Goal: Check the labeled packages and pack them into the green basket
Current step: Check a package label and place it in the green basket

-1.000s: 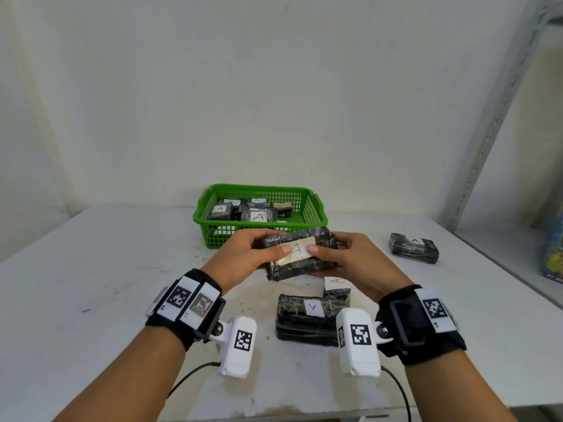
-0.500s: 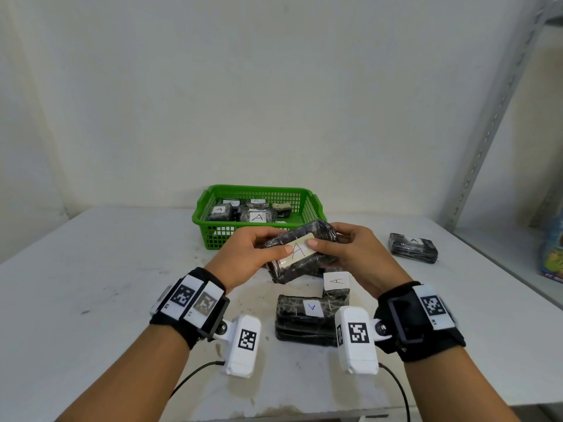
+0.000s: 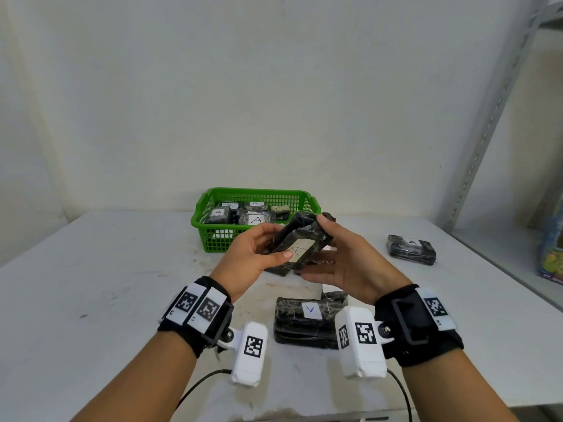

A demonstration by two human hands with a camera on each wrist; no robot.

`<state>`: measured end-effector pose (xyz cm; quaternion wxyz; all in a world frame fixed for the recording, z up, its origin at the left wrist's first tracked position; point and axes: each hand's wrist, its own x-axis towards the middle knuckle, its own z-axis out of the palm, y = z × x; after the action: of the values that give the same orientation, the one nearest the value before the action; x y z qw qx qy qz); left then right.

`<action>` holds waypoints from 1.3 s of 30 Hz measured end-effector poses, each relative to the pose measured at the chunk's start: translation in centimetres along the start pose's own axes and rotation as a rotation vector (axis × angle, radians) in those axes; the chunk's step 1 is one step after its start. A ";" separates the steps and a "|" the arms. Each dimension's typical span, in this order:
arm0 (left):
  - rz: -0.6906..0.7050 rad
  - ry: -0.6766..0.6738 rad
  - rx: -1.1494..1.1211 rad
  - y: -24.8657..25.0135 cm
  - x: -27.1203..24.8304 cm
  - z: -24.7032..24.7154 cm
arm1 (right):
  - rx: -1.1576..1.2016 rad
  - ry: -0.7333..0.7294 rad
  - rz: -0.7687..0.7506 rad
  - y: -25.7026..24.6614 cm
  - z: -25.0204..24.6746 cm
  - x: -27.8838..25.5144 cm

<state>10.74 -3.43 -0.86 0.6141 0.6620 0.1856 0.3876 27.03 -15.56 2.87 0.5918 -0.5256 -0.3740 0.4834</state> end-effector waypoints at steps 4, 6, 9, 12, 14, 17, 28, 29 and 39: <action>0.017 -0.036 0.031 0.2 -0.3 0.1 | 0.035 -0.039 -0.031 0.1 0.1 -0.2; -0.004 -0.089 0.042 0.5 -0.4 0.0 | -0.022 -0.042 -0.073 0.3 0.1 -0.1; -0.123 -0.154 -0.034 1.1 -0.6 0.2 | -0.136 -0.006 -0.127 0.6 0.3 0.1; -0.151 -0.153 -0.038 1.6 -0.8 0.4 | -0.193 -0.004 -0.130 0.9 0.4 0.2; -0.131 -0.116 -0.043 1.5 -0.8 0.3 | -0.189 -0.035 -0.116 1.0 0.3 0.2; -0.139 -0.061 -0.056 1.1 -0.7 0.1 | -0.204 -0.050 -0.104 1.0 0.6 0.2; -0.239 -0.088 -0.026 1.9 -1.1 0.6 | -0.243 0.024 -0.108 1.3 0.3 0.7; -0.240 -0.063 -0.005 2.1 -1.0 0.7 | -0.254 0.018 -0.102 1.3 0.3 0.8; -0.271 -0.150 -0.061 2.9 -1.0 1.2 | -0.189 0.086 -0.089 1.0 0.1 0.9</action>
<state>10.33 -5.44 1.71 0.6927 0.6390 0.2151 0.2559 27.00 -14.66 1.84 0.5759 -0.5821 -0.4151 0.3965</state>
